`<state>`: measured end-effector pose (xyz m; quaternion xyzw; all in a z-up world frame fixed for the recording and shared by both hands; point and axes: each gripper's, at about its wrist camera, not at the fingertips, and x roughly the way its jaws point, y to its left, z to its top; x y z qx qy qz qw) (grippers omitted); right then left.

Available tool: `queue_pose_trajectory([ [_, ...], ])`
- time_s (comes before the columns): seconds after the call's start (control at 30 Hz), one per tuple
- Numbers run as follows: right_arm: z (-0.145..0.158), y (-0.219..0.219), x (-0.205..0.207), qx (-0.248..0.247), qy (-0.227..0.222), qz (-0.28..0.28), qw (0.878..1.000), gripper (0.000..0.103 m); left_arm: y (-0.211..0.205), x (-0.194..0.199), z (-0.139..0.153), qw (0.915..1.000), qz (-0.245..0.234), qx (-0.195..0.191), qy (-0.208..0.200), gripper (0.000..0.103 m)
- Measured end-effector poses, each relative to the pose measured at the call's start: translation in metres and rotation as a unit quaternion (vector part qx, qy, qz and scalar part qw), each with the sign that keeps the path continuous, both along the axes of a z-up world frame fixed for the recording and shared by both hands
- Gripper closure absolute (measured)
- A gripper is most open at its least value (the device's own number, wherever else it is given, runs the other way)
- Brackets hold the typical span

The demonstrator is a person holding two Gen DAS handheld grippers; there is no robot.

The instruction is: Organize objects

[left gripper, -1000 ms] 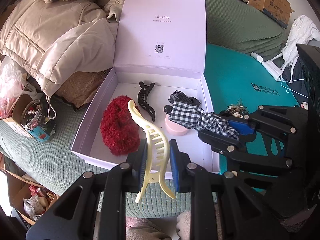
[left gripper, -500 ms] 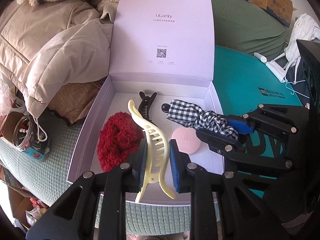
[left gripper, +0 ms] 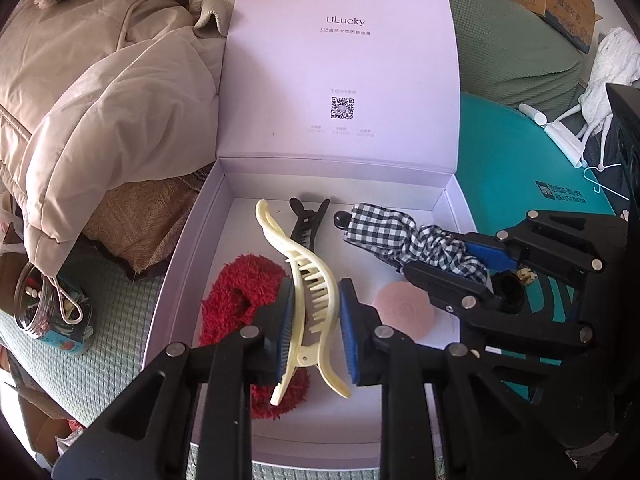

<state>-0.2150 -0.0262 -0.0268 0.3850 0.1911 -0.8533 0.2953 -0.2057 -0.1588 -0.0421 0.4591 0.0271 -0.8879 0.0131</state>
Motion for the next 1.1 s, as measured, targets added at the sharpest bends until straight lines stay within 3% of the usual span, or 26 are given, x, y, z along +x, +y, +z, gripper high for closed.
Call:
queue_pose_trajectory([
  [0.4,-0.002,-0.009,-0.030,0.006,0.004,0.006,1.000,0.082,-0.013,-0.033,-0.015,0.9995,0.000,0.027,-0.013,0.083],
  [1.1,-0.026,-0.017,-0.053,0.029,-0.024,-0.002,0.999,0.082,-0.020,-0.063,-0.046,0.9991,0.009,0.003,-0.042,0.083],
])
